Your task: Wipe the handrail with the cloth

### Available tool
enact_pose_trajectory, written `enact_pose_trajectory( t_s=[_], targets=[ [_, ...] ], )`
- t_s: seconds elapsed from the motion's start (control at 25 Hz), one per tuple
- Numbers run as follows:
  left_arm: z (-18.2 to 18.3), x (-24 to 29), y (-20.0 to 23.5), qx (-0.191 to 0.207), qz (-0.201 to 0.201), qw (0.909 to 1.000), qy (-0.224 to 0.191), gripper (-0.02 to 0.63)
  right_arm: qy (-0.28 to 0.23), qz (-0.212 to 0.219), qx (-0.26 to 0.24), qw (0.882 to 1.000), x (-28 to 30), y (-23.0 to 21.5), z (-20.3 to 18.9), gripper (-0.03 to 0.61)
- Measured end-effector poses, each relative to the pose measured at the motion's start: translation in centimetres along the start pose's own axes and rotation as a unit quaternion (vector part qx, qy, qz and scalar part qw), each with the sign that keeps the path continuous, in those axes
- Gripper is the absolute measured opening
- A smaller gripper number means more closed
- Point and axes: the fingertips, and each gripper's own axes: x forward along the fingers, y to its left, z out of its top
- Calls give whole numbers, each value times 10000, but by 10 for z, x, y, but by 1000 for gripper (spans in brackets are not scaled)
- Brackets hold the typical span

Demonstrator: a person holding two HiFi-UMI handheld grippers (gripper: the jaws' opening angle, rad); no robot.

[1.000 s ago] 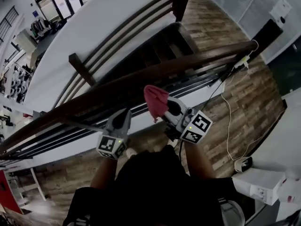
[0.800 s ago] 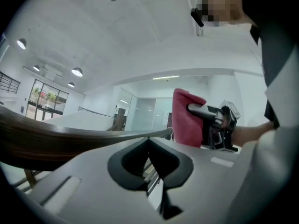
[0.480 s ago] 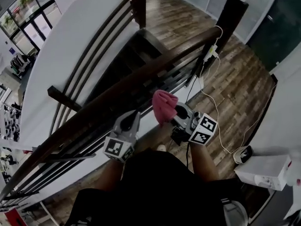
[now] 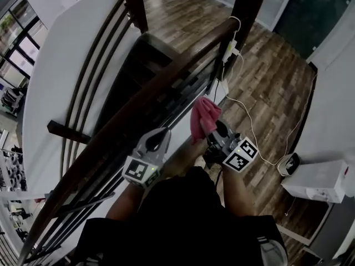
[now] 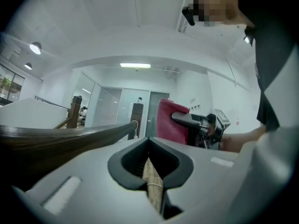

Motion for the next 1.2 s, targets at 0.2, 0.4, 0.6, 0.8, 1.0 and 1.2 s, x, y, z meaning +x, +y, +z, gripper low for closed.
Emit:
enact_pose_trajectory(
  t_s=[0.2, 0.4, 0.6, 0.8, 1.0, 1.2],
  targets=[
    [-13, 44, 9, 109, -10, 9998, 170, -1, -143, -387, -55, 9991, -2, -64, 9, 44],
    [-20, 111, 21, -94, 221, 9995, 209, 0, -26, -831, -110, 9965, 3, -154, 37, 44],
    [-28, 184, 19, -115, 320, 9992, 213, 0, 426, -902, -241, 9947, 10, -227, 59, 44],
    [-40, 252, 27, -369, 537, 9973, 347, 0, 810, -1028, -517, 9900, 24, -297, 65, 44],
    [-58, 304, 29, -775, 517, 9950, 349, 0, 1581, -1294, -909, 9747, 34, -363, 47, 44],
    [-74, 330, 44, -669, 585, 9939, 658, 0, 2236, -1821, -1085, 9513, 61, -427, 21, 44]
  ],
)
